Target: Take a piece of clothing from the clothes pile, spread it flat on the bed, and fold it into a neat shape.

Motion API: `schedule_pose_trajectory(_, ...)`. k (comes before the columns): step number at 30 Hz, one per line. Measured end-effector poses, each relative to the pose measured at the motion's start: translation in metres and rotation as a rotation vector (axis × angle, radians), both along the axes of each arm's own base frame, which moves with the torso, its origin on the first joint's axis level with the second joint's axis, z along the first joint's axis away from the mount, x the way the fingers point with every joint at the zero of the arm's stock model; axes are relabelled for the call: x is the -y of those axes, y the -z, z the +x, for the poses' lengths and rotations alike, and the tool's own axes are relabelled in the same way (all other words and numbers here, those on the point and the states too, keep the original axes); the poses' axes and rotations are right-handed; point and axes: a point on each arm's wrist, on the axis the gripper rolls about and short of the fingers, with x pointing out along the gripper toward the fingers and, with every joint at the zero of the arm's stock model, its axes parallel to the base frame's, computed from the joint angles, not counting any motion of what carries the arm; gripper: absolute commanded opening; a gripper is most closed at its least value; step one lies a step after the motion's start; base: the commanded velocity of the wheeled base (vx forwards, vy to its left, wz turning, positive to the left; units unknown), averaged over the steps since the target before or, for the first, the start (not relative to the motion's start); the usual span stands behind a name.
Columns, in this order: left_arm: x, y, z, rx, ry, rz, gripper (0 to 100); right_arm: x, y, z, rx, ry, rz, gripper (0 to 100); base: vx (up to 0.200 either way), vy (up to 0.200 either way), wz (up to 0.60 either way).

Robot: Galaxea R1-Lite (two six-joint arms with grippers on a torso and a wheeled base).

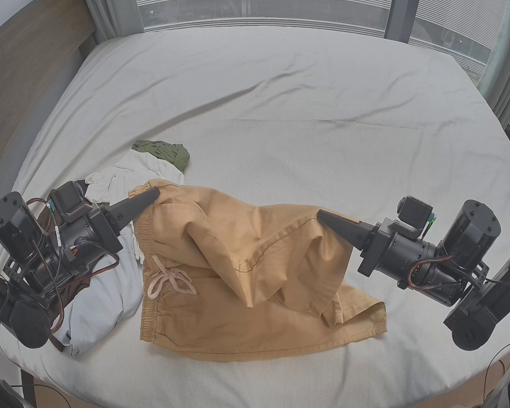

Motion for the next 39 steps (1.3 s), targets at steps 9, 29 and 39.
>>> schedule_pose_trajectory(9,-0.002,-0.003,0.005,0.015,-0.015,-0.006,0,0.007,-0.008,0.009,0.027,0.035,0.020,0,0.000,0.000,0.00)
schedule_pose_trajectory(29,-0.012,-0.005,0.015,0.017,-0.058,-0.021,0,0.024,-0.028,0.016,0.089,0.091,0.059,0,0.000,0.000,0.00)
schedule_pose_trajectory(39,-0.013,-0.009,0.015,0.031,-0.060,-0.027,0,0.034,-0.032,0.020,0.098,0.108,0.066,0,0.000,0.000,0.00)
